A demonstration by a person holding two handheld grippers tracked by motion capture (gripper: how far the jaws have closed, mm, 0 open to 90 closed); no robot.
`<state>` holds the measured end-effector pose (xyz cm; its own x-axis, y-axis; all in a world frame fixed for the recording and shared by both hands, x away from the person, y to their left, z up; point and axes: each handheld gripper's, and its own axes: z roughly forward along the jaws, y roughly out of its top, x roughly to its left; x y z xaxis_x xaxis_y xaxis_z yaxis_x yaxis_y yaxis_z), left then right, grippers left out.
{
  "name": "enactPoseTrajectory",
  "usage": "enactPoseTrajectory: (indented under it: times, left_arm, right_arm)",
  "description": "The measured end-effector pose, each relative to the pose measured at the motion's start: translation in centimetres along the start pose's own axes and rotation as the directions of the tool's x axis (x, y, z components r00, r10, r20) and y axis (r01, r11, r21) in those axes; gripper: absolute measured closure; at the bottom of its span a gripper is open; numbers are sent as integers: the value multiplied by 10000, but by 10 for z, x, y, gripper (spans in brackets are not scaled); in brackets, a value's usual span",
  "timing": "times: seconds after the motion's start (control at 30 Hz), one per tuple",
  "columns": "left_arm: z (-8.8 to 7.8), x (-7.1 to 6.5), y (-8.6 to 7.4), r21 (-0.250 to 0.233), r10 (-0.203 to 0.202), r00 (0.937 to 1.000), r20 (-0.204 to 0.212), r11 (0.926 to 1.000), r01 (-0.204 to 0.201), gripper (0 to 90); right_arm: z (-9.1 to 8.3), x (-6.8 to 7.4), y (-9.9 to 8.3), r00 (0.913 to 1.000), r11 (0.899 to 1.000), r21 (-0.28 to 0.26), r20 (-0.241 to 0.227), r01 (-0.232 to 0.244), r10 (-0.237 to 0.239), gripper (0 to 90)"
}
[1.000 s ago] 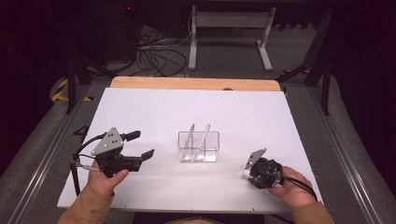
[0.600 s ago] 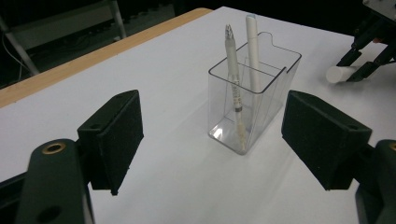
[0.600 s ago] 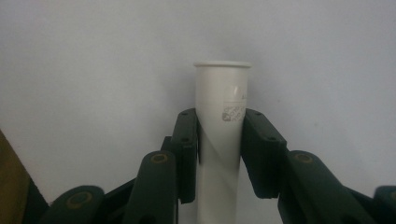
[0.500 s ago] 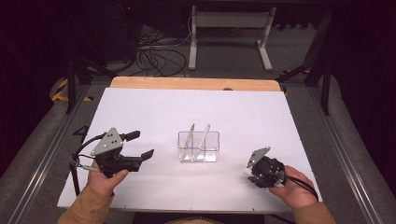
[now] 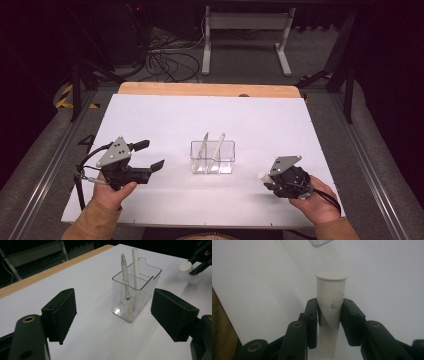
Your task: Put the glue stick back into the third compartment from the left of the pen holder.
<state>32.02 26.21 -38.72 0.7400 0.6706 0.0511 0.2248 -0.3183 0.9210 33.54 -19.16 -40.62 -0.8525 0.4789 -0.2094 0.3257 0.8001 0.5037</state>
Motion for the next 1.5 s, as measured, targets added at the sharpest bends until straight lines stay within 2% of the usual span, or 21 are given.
enactPoseTrajectory:
  times: [0.1,0.27,0.37,0.5,0.6,0.7,0.87,1.03,1.5]
  left_arm:
    - [0,0,0,8,-15,10000,7,10000,15,215]
    - [0,0,0,11,-10,10000,-3,10000,10,215]
    - [0,0,0,6,-25,10000,1,10000,25,215]
    - [0,0,-1,20,3,10000,-1,10000,-3,215]
    - [-1,0,-1,-6,-14,10000,0,10000,14,214]
    - [-1,0,-1,-40,-60,10000,5,10000,60,214]
    - [-1,0,-1,-28,2,10000,-4,10000,-2,214]
    - [-1,0,-1,-67,-5,10000,-16,10000,5,214]
    - [-2,0,-2,-113,-30,10000,2,9999,30,214]
  right_arm:
    - [-6,0,0,9998,9987,-490,91,-159,163,679]
    - [-16,0,0,9982,9907,-1233,106,-576,594,679]
    - [-20,-2,-1,9984,9858,-1594,107,-527,551,679]
    - [-26,-3,-2,9970,9721,-2242,182,-691,751,679]
    - [-30,-4,-3,9959,9623,-2578,51,-865,908,679]
    - [-32,-5,-4,9951,9561,-2766,-56,-967,991,679]
    - [-36,-5,-5,9912,9364,-3266,-122,-1284,1317,679]
    - [-40,-7,-7,9887,9234,-3541,-326,-1482,1462,678]
    - [-47,-10,-10,9819,8844,-4277,-515,-1868,1825,678]
